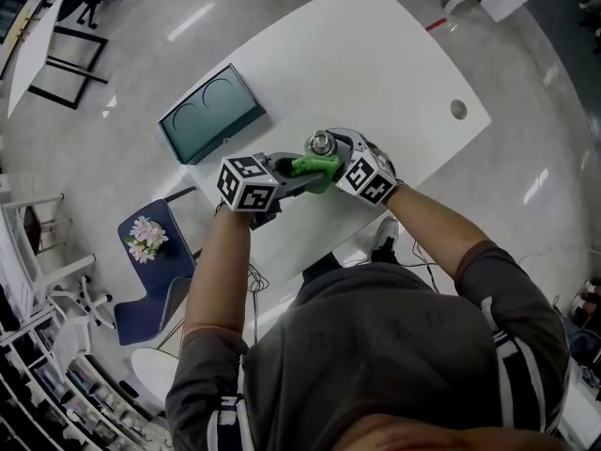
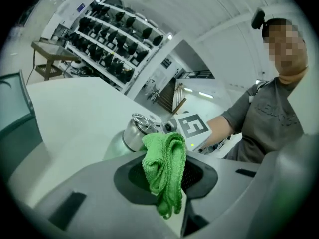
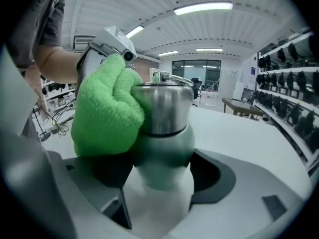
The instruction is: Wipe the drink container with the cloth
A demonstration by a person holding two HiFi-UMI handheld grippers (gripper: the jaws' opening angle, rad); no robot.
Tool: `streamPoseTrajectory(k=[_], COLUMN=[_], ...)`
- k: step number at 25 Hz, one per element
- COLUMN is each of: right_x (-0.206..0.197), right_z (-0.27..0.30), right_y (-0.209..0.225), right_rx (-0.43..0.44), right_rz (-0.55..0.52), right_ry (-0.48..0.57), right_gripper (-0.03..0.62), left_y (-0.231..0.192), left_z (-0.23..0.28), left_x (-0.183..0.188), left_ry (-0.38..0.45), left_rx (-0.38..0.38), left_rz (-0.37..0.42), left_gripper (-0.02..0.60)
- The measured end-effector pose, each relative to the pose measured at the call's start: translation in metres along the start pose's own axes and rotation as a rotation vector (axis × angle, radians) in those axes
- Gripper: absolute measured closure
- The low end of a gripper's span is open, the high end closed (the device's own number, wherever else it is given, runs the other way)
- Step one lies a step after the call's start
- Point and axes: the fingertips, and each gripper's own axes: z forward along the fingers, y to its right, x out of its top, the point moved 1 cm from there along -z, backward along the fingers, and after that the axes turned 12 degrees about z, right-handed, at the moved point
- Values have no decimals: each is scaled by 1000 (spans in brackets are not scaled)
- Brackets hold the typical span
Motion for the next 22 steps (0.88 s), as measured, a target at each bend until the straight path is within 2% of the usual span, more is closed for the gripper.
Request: streamPoseTrajectory(k=[5, 10, 14, 19, 21, 22], right_x=[1, -1, -1, -1, -1, 0], right_z=[3, 5, 4, 2, 2, 3], right_y=[1, 0, -3, -5, -5, -5], right_rx=[-32, -10, 41, 131, 141, 141], right_rz=[22, 28, -22, -94, -107, -110], right_ry=[9, 19, 15, 20, 19, 19], right_gripper=[244, 244, 244, 243, 243, 243], left_y=[-3, -9, -21, -52, -70, -77], left_z=[-4, -11, -42, -61, -49, -38], left_x=[2, -2, -3, 51, 70, 76], left_ry=[-17, -48, -89, -20, 1, 0], left_rx=[45, 66, 105, 131, 95, 51], left_rz=[-14, 20, 55, 188, 193, 181], left_gripper=[499, 499, 499, 499, 499, 499])
